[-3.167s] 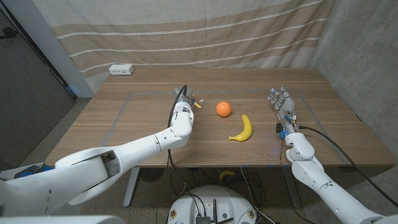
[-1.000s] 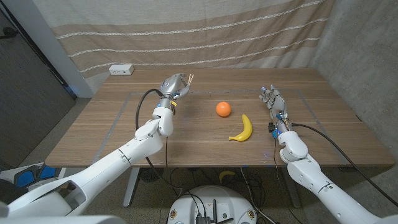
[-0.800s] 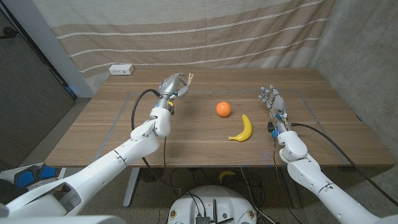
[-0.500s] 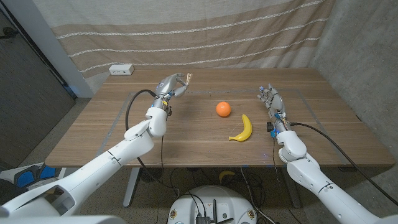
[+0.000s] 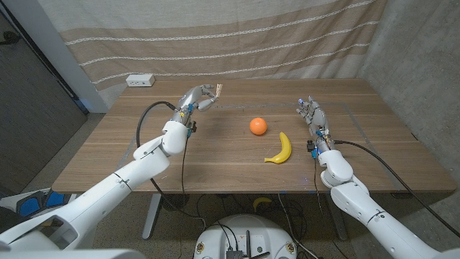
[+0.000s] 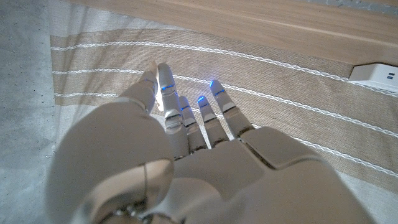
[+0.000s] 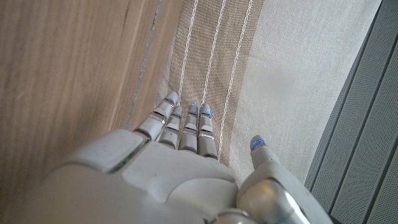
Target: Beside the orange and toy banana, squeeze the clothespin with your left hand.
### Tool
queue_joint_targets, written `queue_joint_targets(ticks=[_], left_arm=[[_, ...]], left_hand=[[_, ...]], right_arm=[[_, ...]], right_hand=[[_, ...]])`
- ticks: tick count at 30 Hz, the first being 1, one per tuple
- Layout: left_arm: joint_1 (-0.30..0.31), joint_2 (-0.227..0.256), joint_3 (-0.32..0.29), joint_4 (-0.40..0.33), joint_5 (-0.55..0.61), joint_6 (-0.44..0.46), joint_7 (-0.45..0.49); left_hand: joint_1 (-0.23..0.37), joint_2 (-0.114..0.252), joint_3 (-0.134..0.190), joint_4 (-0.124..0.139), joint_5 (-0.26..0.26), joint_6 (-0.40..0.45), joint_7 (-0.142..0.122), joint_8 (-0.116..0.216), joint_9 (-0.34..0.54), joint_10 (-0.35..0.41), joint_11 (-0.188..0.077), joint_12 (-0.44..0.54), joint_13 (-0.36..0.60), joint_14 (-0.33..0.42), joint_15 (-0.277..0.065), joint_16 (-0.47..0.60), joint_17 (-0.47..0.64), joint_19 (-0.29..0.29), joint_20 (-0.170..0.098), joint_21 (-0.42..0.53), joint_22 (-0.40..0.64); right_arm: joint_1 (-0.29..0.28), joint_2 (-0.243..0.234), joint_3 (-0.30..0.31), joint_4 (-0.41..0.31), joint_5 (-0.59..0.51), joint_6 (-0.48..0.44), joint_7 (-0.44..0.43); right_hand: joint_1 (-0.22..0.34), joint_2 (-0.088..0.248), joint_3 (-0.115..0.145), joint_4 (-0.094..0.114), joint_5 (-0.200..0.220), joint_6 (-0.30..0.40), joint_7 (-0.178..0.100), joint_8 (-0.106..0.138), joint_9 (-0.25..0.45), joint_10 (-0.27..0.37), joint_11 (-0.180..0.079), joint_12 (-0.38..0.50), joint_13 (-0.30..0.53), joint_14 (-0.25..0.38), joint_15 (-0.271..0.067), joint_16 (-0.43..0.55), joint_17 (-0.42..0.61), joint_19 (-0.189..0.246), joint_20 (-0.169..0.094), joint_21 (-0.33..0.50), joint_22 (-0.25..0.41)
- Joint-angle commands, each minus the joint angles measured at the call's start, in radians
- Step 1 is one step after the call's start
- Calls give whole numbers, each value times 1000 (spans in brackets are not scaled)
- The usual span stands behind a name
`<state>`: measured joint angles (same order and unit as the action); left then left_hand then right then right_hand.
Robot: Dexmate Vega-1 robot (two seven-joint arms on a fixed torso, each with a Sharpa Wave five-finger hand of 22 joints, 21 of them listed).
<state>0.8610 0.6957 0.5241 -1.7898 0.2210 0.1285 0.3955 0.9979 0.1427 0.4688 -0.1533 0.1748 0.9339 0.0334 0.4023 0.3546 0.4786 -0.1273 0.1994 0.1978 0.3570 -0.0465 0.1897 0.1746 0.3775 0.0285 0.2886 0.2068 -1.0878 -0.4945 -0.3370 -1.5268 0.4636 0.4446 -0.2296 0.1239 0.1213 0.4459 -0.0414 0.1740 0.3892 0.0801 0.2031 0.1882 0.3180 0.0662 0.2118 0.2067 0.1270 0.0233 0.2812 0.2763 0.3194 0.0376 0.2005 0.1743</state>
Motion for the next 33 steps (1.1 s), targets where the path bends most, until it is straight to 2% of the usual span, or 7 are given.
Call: queue_joint_targets(ticks=[1, 7, 11, 33], left_arm=[[6, 14, -56, 23, -169, -94, -105], [1, 20, -76, 47, -254, -131, -164], [-3, 29, -82, 61, -290, -152, -195], [-4, 70, -133, 144, -518, -312, -388]], left_hand=[[22, 29, -2, -3, 3, 6, -11, 53, 165, -2, 3, -3, 2, -7, -62, -3, 5, 9, 1, 6, 4], [22, 30, -3, -3, 3, 2, -10, 56, 170, -4, 7, -3, 2, -8, -61, -3, 6, 7, 2, 6, 4], [22, 32, -4, -3, 3, -2, -12, 60, 178, -18, 20, -7, 3, -17, -51, -5, 6, 1, 3, 5, 4], [24, 34, -9, -5, 4, -11, -11, 75, 206, -31, 25, -7, 3, -40, -54, -6, 7, -9, 6, 6, 4]], right_arm=[[11, -2, -7, -14, -22, -15, -14], [15, 2, -12, -20, -35, -23, -26], [15, 4, -16, -27, -43, -30, -36], [12, 34, -44, -55, -105, -45, -95]], right_hand=[[1, 30, -1, -4, 4, 10, -3, -2, 4, 11, -1, 2, 3, 5, -4, -1, 3, 3, -9, 4, 3], [2, 30, -1, -5, 4, 9, -3, -2, 4, 10, -1, 1, 3, 5, -3, -2, 3, 4, -9, 4, 3], [2, 29, -1, -5, 4, 10, -3, -2, 4, 10, -1, 1, 3, 5, -6, -2, 3, 4, -9, 4, 3], [2, 29, -1, -6, 4, 10, -3, -2, 4, 12, -2, 2, 3, 6, -4, -4, 3, 5, -9, 4, 3]])
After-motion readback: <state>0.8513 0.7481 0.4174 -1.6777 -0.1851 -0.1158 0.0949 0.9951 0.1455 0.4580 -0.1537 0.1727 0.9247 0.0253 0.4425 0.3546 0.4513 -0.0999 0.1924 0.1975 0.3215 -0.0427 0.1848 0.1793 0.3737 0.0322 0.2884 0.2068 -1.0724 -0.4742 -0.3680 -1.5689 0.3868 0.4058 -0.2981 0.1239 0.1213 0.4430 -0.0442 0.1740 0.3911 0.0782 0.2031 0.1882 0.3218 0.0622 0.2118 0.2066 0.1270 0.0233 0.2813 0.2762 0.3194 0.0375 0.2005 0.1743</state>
